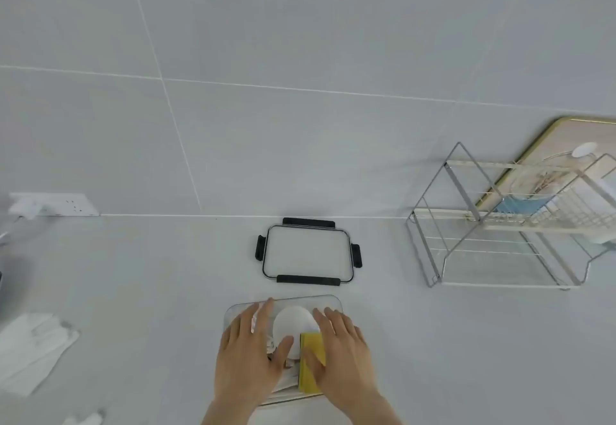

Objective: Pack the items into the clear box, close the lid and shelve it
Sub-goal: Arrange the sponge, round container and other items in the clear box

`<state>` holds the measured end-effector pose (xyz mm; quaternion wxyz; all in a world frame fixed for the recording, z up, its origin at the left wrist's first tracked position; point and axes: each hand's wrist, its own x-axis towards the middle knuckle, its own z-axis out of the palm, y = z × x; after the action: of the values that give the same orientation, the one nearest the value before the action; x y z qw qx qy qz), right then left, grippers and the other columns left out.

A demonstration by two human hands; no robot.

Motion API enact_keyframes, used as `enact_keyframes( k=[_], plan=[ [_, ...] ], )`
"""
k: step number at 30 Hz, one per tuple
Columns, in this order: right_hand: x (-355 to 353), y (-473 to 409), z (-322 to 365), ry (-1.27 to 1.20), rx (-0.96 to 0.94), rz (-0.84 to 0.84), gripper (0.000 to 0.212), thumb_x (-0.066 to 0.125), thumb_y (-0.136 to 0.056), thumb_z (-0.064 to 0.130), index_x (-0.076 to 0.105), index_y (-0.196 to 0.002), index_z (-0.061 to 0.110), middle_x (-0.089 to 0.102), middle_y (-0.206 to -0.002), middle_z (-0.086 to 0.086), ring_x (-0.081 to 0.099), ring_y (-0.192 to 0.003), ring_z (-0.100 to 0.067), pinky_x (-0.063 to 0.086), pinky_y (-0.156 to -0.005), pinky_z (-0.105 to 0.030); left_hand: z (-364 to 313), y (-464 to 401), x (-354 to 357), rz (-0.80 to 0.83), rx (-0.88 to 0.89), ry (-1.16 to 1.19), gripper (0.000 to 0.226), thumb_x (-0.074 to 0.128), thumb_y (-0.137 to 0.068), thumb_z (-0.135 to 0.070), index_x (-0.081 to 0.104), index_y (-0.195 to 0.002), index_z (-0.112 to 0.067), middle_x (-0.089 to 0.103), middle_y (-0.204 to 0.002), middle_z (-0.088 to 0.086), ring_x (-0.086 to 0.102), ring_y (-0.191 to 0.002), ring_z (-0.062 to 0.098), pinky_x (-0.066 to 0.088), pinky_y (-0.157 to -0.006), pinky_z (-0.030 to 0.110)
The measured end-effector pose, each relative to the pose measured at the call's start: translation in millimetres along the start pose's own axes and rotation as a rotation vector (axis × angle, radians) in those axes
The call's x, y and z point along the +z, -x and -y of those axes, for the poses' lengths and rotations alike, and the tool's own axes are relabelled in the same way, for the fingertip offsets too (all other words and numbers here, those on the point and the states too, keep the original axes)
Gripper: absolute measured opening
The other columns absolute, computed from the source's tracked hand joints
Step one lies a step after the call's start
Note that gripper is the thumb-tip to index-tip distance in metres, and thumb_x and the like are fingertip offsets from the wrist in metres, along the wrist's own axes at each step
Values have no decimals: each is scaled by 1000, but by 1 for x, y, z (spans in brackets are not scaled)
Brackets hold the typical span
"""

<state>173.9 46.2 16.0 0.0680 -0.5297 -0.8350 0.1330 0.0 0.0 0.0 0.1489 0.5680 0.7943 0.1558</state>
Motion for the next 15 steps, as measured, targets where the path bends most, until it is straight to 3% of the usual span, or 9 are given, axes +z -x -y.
enact_keyframes(
  k=[3, 8, 11, 15],
  plan=[
    [10, 2, 0, 15, 35, 155, 65, 45, -91, 55, 36, -148, 27, 41, -152, 3, 40, -138, -22, 39, -109, -35, 4, 3, 13, 75, 8, 16, 71, 35, -84, -71, 31, -146, -36, 48, -142, -11, 43, -133, 15, 39, -108, 34],
    [13, -3, 9, 25, 85, 189, 51, 50, -90, 53, 46, -133, 26, 47, -131, 3, 44, -125, -22, 49, -94, -32, 5, -3, 28, 186, -93, 125, 68, 46, -89, -57, 25, -148, -30, 50, -140, -3, 52, -122, 18, 45, -97, 33],
    [12, -7, 10, 25, 125, 179, 45, 54, -89, 46, 49, -128, 25, 43, -128, 1, 47, -117, -22, 51, -88, -31, 2, -17, 32, 209, -197, 183, 69, 47, -90, -55, 26, -149, -26, 43, -149, 0, 47, -130, 21, 43, -100, 37],
    [9, -6, 7, -20, 156, 143, 40, 54, -85, 43, 52, -122, 27, 42, -120, 3, 50, -106, -19, 50, -77, -28, -3, -36, 34, 217, -217, 27, 64, 42, -89, -61, 39, -142, -24, 54, -140, -4, 42, -131, 22, 32, -108, 38]
  ],
)
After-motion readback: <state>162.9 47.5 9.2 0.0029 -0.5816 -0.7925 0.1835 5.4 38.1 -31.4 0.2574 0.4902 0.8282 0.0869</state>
